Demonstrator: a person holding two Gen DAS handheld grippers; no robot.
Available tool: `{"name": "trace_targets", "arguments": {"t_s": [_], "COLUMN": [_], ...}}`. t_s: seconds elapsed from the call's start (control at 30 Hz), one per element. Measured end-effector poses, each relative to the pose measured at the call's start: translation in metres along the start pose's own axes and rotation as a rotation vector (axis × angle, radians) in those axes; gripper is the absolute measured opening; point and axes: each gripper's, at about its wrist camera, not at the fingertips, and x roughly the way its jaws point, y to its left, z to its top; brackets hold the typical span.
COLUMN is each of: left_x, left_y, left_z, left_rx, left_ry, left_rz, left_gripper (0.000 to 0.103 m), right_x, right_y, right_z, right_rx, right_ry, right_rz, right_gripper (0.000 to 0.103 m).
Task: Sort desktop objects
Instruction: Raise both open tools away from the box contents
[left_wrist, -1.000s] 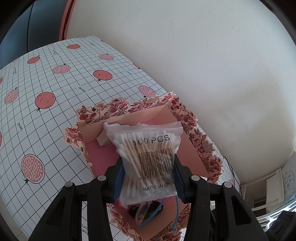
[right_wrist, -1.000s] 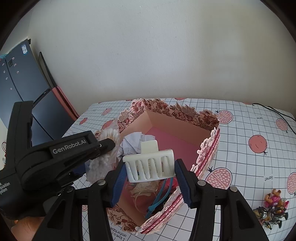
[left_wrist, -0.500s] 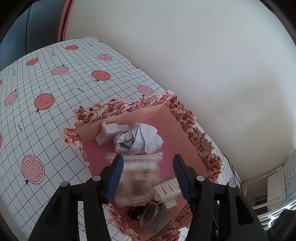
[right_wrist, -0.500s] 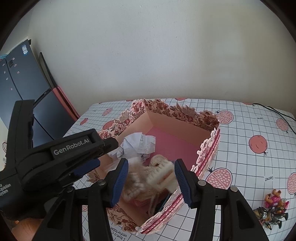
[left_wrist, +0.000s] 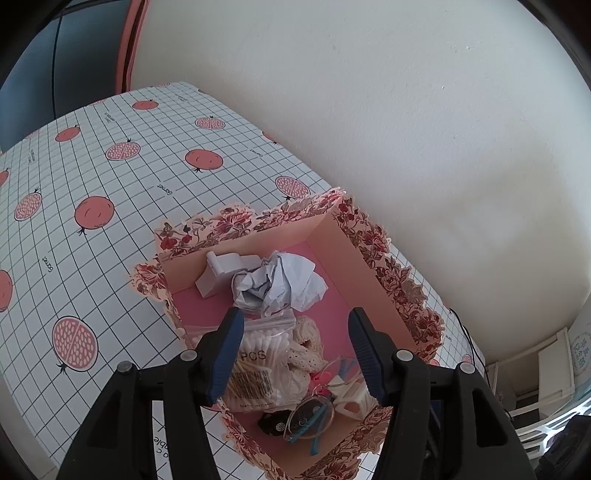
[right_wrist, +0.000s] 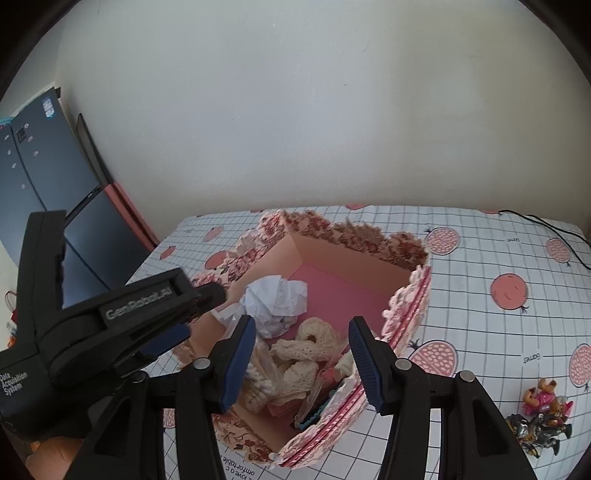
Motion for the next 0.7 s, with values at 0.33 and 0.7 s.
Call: {"name": "trace_targets", "arguments": {"t_s": [0.33, 0.7], "left_x": [-0.003, -0.011], "left_y": [0.001, 0.003], "left_z": [0.001, 0.004], "left_rx": [-0.003, -0.037], "left_ry": [-0.017, -0.04], "left_rz": [0.039, 0.02], "left_gripper": [0.082, 0.084], "right_x": [0.001, 0.001], "right_y": [-0.013, -0.023], "right_z": [0.003, 0.004], "right_rx": [0.049, 0.078], "right_ry": [-0.011, -0.015], "right_rz": [-0.038, -0.061], "right_gripper": [0.081, 0.096]}}
